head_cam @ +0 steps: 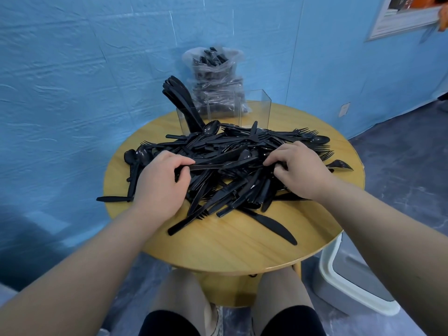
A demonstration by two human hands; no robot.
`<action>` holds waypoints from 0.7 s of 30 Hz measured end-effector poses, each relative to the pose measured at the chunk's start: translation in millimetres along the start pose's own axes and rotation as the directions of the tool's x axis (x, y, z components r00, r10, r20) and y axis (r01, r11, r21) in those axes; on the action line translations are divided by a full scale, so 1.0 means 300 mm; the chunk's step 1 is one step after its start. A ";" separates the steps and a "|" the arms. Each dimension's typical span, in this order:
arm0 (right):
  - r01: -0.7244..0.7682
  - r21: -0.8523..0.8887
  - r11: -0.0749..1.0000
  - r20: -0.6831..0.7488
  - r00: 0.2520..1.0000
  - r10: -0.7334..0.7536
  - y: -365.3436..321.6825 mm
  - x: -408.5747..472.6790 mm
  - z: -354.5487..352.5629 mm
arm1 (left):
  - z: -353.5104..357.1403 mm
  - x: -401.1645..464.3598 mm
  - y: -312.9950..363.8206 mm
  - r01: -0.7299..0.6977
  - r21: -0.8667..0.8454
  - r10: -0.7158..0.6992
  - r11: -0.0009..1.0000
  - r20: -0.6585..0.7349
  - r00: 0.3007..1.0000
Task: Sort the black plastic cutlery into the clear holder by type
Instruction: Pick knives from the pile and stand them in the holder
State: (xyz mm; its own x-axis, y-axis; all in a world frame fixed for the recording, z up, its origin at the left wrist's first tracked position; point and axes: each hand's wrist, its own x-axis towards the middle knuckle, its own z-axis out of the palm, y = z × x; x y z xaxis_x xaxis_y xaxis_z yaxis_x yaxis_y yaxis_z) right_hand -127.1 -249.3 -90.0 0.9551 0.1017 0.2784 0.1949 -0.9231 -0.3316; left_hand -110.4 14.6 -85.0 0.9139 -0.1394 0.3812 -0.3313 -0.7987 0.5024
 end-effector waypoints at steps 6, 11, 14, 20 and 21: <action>0.050 -0.016 0.999 -0.021 0.999 -0.050 -0.019 -0.018 0.010 | 0.001 -0.011 0.009 0.026 -0.045 -0.028 0.999 -0.047 0.998; 0.089 -0.033 0.995 0.033 0.996 -0.088 -0.067 -0.018 0.015 | 0.009 -0.031 0.011 0.065 0.041 -0.065 0.997 0.022 0.998; 0.093 -0.018 0.996 0.000 0.996 -0.093 -0.076 -0.028 0.016 | 0.003 -0.039 0.018 0.071 0.084 -0.077 0.994 0.068 0.995; 0.040 0.051 0.998 -0.159 0.987 -0.031 -0.072 -0.074 0.019 | -0.026 -0.042 0.052 0.021 0.000 -0.021 1.000 -0.030 0.999; 0.039 0.073 0.997 -0.191 0.981 -0.024 -0.076 -0.082 0.016 | -0.032 -0.044 0.058 -0.012 -0.012 0.011 1.000 -0.052 0.999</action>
State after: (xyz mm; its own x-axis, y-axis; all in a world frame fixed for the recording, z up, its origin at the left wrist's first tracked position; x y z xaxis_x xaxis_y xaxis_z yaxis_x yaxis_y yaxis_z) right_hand -154.0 -229.0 -93.6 0.8897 0.0510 0.4537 0.2475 -0.8889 -0.3854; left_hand -130.4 8.1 -74.0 0.8969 -0.1177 0.4263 -0.3447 -0.7900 0.5070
